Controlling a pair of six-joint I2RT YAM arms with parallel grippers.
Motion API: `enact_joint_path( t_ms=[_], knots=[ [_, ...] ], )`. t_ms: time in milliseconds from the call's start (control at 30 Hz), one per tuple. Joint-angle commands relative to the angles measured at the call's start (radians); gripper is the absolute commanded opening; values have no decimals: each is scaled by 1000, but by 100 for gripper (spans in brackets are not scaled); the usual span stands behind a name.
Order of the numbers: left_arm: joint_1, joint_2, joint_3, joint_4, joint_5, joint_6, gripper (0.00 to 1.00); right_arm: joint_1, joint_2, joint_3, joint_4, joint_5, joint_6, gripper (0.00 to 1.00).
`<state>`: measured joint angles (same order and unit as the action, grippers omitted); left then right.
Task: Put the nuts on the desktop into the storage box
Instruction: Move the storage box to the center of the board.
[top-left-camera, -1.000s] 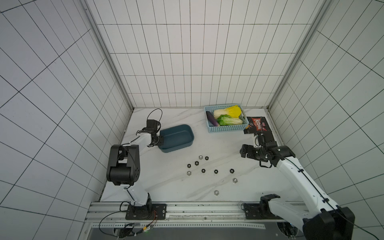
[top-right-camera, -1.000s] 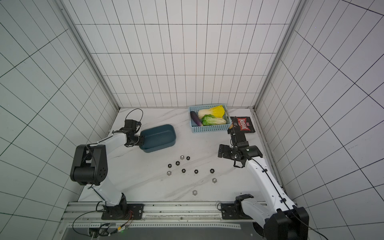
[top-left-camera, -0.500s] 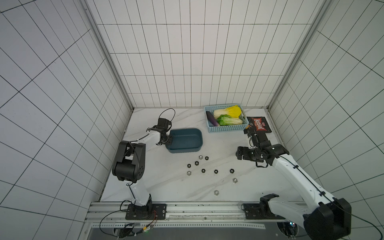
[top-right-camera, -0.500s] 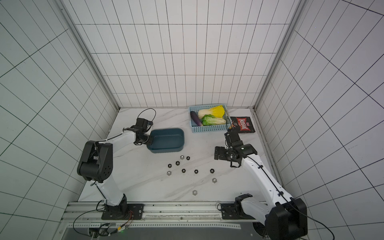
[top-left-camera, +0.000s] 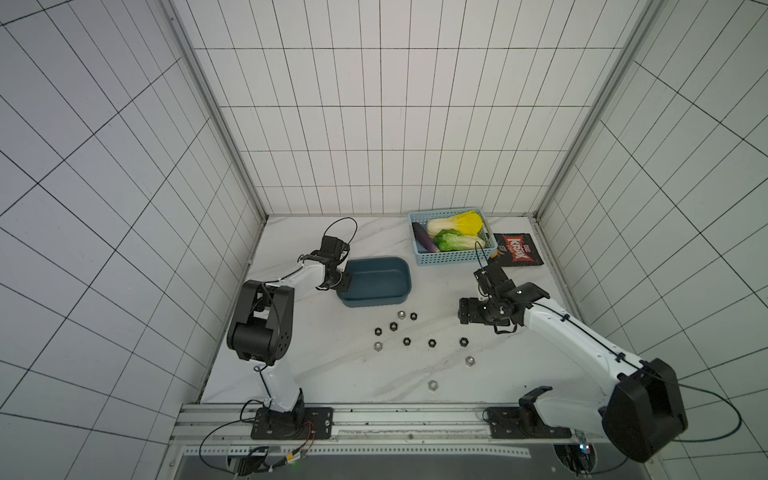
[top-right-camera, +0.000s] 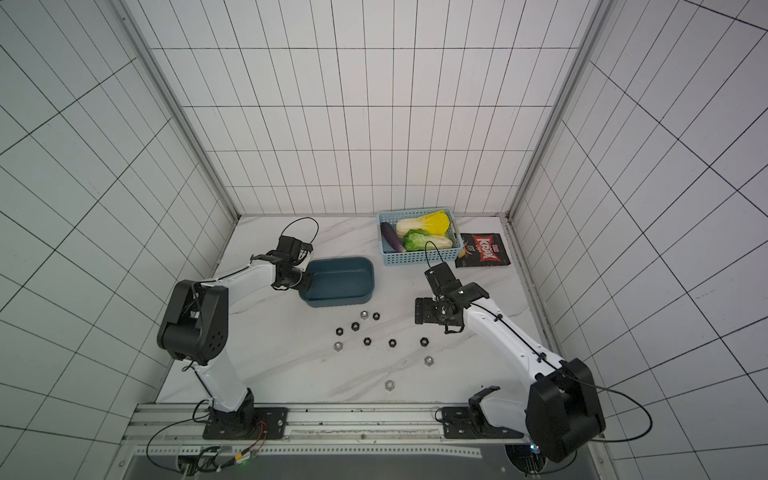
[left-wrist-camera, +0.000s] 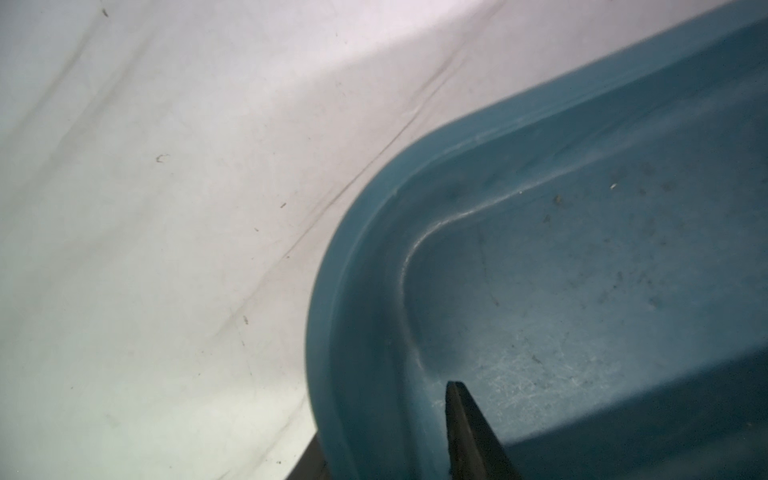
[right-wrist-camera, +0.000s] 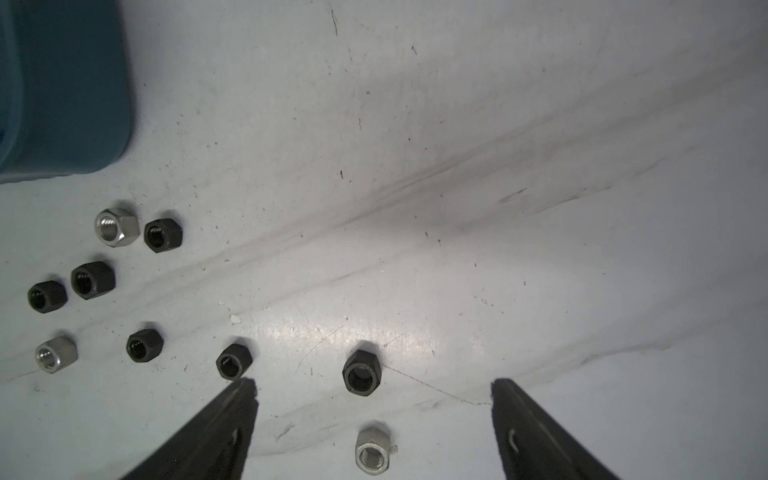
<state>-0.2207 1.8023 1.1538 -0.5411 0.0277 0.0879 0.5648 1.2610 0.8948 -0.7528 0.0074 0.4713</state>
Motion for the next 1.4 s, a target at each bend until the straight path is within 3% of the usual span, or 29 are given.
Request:
enact_joint_path(
  t_ms=[0, 200, 433, 800, 1367],
  knots=[
    [-20, 22, 12, -3, 21, 10, 38, 25, -2, 8, -51, 87, 129, 84],
    [-50, 30, 11, -2, 20, 11, 38, 59, -38, -118, -29, 72, 234, 80],
    [-95, 47, 6, -2, 13, 24, 38, 115, 19, -126, 15, 31, 266, 76],
    [-117, 48, -4, -5, 32, 25, 38, 160, 109, -154, 113, 13, 348, 57],
    [-208, 80, 13, -51, 30, 48, 38, 183, 187, -162, 101, 101, 420, 46]
  ],
)
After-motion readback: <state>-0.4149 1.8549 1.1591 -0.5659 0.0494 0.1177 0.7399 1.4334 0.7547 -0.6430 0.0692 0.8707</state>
